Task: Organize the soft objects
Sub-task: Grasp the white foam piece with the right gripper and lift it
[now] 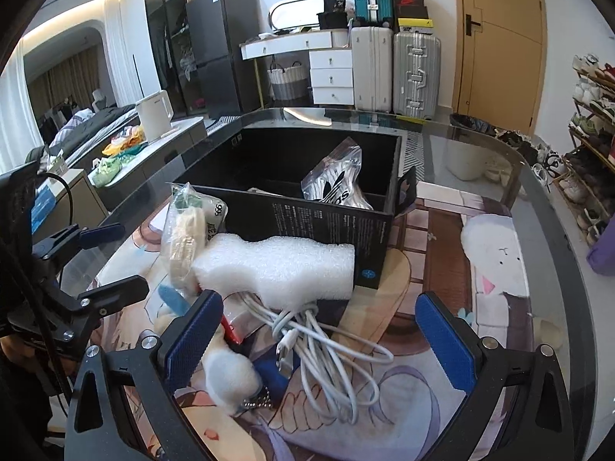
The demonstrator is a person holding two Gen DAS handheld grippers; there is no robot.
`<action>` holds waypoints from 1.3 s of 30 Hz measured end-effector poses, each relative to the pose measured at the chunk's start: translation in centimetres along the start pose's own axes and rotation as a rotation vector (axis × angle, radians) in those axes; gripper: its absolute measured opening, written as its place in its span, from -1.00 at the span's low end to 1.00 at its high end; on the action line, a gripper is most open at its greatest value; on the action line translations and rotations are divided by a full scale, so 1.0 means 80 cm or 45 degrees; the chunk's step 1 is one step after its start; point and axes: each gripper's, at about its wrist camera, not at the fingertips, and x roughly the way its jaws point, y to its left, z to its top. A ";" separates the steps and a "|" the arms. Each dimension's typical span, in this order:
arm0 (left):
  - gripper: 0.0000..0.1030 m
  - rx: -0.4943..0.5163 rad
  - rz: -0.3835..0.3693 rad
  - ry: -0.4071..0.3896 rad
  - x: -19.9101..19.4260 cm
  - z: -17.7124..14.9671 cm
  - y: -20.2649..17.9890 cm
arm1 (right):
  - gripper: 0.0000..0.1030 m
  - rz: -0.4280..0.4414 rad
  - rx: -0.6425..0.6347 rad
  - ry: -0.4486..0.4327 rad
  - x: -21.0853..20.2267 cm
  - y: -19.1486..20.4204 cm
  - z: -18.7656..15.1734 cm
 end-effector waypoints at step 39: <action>1.00 -0.006 -0.037 0.027 0.004 0.000 -0.007 | 0.02 0.036 -0.016 -0.141 -0.050 -0.004 -0.029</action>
